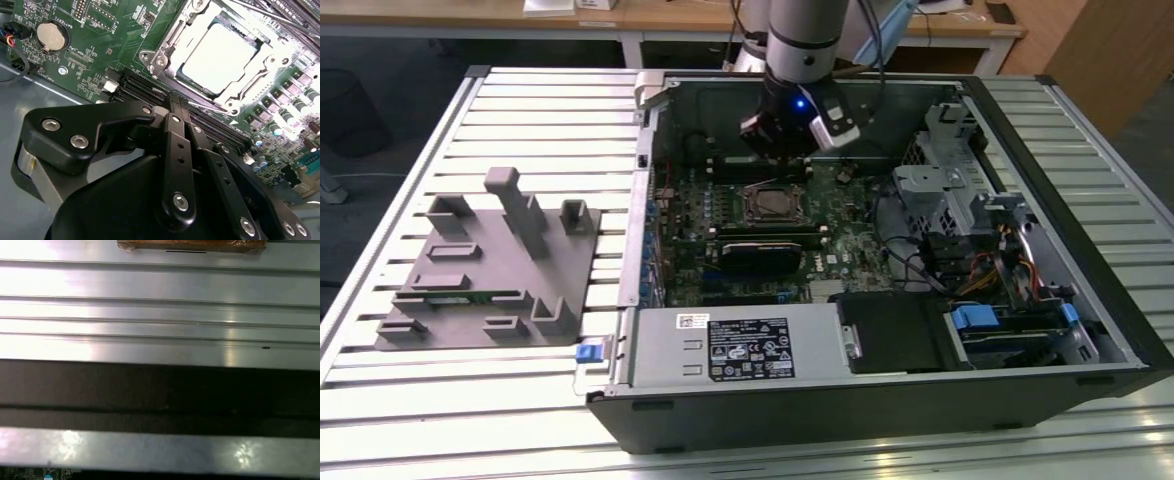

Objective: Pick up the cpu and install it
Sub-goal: 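Install the first cpu locking lever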

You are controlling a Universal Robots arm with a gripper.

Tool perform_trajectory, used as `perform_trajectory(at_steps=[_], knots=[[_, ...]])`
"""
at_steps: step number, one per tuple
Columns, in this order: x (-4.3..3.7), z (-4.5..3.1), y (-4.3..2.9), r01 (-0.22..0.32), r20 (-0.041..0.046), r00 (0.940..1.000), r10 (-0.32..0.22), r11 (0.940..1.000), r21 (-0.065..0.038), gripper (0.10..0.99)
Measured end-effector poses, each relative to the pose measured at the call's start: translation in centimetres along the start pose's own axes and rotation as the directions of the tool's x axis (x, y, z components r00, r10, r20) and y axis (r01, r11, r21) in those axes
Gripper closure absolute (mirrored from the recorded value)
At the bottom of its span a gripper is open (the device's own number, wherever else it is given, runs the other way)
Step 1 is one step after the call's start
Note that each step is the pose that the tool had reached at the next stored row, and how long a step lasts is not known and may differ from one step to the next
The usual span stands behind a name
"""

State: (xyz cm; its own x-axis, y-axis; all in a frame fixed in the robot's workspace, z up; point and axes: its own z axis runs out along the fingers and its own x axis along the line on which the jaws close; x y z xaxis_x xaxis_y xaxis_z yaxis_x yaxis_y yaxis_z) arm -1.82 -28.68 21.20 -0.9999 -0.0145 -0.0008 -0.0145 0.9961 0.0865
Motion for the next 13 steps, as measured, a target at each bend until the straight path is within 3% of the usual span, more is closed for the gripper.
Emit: perform_trajectory(at_steps=[13], knots=[[-0.14,1.12,-0.1,-0.001,-0.0001,1.0,0.001,1.0,0.0,0.98]])
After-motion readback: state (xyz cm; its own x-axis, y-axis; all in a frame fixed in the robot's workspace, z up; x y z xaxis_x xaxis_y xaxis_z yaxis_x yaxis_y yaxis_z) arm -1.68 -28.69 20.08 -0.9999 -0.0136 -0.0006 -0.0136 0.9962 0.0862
